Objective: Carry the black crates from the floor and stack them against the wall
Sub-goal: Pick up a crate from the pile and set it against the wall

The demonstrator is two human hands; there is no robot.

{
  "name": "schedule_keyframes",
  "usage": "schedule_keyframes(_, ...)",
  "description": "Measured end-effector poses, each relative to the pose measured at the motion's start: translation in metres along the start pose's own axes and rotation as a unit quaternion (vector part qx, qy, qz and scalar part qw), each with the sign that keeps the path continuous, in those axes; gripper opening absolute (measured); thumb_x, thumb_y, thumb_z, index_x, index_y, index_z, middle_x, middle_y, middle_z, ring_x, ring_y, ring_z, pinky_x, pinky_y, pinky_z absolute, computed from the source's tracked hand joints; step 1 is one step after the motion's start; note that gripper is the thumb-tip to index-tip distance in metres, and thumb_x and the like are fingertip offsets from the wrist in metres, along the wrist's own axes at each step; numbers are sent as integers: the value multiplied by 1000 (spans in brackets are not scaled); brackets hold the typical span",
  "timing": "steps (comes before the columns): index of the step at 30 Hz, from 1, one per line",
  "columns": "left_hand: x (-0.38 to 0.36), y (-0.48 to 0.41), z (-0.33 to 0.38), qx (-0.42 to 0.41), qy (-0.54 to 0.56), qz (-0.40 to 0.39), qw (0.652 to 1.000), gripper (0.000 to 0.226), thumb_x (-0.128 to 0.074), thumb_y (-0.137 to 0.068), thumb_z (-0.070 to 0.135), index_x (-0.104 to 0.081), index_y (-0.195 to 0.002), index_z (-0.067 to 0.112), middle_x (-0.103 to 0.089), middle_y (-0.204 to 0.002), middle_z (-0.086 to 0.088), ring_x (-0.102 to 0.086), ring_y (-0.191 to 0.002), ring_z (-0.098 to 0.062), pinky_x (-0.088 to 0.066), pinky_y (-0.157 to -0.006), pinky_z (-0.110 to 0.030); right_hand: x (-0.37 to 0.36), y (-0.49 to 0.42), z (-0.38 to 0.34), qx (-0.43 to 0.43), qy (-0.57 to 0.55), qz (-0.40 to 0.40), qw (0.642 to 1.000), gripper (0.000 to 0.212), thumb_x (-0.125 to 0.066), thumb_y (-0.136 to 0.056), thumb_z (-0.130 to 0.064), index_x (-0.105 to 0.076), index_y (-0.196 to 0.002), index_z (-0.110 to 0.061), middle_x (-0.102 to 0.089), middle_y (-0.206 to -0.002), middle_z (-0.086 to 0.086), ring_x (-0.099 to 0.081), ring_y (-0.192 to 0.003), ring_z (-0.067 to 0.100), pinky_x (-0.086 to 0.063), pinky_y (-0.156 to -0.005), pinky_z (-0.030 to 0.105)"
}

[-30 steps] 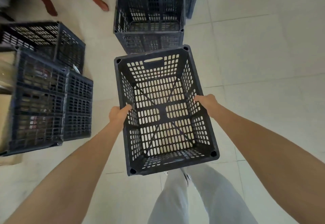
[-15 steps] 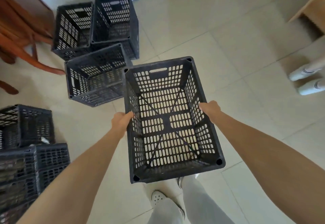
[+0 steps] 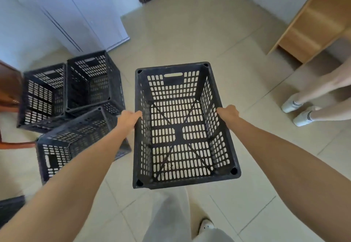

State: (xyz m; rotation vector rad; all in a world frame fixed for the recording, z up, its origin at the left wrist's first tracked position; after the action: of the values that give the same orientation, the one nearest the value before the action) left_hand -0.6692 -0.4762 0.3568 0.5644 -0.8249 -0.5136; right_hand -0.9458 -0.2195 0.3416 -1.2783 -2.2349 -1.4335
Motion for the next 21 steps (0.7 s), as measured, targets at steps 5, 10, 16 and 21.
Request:
schedule_keyframes(5, 20, -75, 127, -8, -30, 4, 1000, 23, -60, -87, 28, -61, -82, 6, -62, -79, -7, -60, -77, -24, -52, -89, -34, 16, -64, -101, -30, -48, 8, 998, 38, -53, -93, -19, -53, -123, 6, -62, -117, 19, -62, -94, 30, -51, -72, 32)
schedule_keyframes(10, 7, -143, 252, -29, -48, -8, 998, 29, -56, -93, 18, -46, -66, 12, -50, -71, -6, -52, -73, -22, -46, -84, -33, 44, -136, -183, -43, -63, 19, 997, 35, -55, -93, -20, -53, -117, 7, -61, -117, 18, -60, -93, 28, -48, -72, 30)
schedule_keyframes(16, -40, -245, 387, -69, -86, -29, 993, 19, -62, -85, 24, -61, -88, 5, -67, -94, -15, -64, -91, -28, -51, -91, -39, 89, -251, -255, -65, -90, 20, 994, 41, -55, -94, -17, -51, -126, 8, -61, -120, 19, -64, -104, 30, -49, -72, 30)
schedule_keyframes(21, -82, -297, 510, -96, -111, -38, 988, 17, -64, -83, 25, -54, -80, 12, -53, -80, -7, -54, -78, -23, -45, -69, -30, 142, -345, -322, -79, -95, 17, 992, 32, -52, -93, -14, -53, -119, 6, -62, -117, 18, -64, -104, 31, -52, -74, 32)
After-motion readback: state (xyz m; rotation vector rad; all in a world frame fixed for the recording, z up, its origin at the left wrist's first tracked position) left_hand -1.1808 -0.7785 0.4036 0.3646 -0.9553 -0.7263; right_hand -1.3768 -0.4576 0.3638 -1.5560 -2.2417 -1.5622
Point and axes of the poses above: each hand's wrist, its own y-axis away from the middle knuckle, its own x-axis out of the back of the hand, z = x × y, the point moved 6 cm from there along -y, towards the middle knuckle
